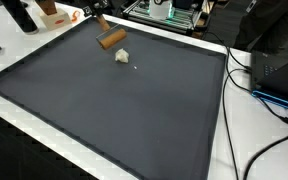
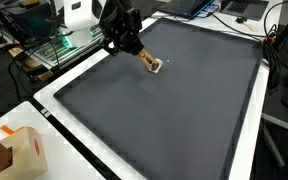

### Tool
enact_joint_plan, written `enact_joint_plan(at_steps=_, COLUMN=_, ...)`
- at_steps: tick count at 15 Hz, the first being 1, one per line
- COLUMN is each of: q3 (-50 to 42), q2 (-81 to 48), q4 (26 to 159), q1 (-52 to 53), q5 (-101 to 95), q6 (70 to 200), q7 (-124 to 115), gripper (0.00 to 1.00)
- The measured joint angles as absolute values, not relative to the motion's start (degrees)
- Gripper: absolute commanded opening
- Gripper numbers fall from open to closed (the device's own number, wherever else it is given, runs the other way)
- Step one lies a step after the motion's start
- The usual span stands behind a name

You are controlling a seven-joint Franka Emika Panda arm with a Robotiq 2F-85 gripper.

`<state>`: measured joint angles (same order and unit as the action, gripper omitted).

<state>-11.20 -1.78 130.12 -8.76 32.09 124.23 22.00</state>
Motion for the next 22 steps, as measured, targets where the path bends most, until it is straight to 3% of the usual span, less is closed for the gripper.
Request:
enact_joint_plan(at_steps=13, q3=-8.0, q2=2.22, q4=126.21, q1=-7.73, q5=23.4, q6=119.19, q7=-1.64, gripper=0.24)
enact_joint_plan(at_steps=22, q3=-0.74, q2=3.99, q4=118.31, q1=-2.97, q5=6.82, q6=111.61, q7=-22.49, gripper=0.24)
